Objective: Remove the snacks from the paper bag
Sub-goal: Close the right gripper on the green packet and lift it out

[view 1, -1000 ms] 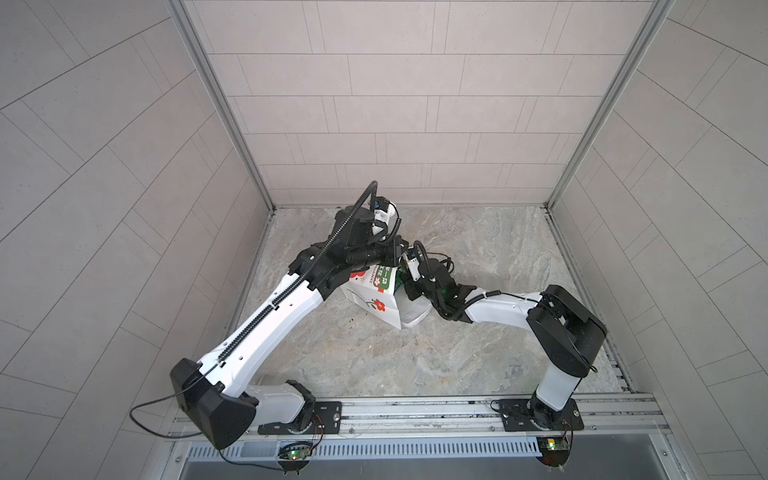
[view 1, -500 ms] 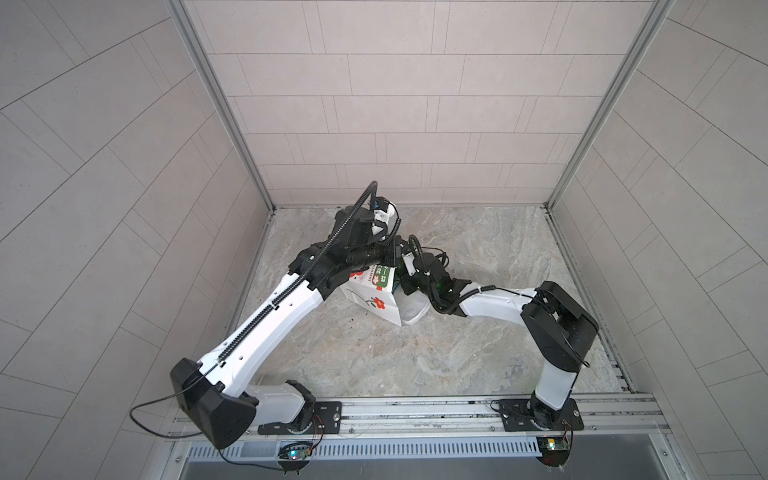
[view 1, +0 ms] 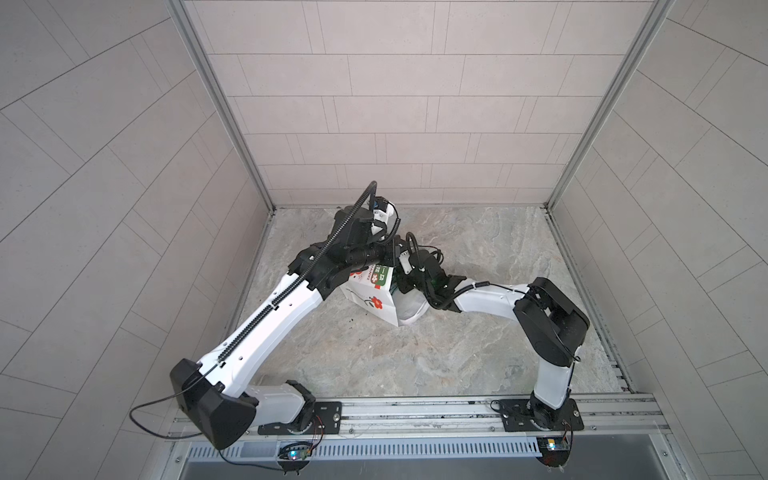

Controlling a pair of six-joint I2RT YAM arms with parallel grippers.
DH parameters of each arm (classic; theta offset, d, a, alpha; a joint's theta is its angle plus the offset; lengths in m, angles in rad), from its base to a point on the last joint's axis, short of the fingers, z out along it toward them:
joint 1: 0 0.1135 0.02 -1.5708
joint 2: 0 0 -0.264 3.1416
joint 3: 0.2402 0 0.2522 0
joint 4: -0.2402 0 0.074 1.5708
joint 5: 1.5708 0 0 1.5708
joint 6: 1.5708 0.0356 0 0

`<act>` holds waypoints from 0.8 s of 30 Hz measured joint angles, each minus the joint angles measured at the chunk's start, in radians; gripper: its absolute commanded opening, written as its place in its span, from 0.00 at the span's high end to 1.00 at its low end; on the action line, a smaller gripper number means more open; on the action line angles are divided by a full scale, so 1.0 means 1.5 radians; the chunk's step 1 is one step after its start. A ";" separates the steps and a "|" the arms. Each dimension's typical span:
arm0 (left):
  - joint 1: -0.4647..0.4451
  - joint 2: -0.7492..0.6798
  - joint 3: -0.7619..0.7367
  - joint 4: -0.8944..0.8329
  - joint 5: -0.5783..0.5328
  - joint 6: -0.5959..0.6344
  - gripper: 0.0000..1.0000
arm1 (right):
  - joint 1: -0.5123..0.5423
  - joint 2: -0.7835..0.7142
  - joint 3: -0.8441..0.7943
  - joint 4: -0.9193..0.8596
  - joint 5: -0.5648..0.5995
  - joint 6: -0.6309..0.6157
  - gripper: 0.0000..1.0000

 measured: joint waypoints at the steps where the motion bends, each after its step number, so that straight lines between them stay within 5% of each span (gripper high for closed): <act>1: -0.001 -0.001 0.000 0.000 -0.001 0.000 1.00 | 0.000 -0.008 -0.006 -0.005 -0.006 -0.001 1.00; 24: -0.008 -0.026 0.000 0.000 -0.074 -0.023 1.00 | -0.013 -0.246 -0.113 -0.122 -0.111 -0.001 1.00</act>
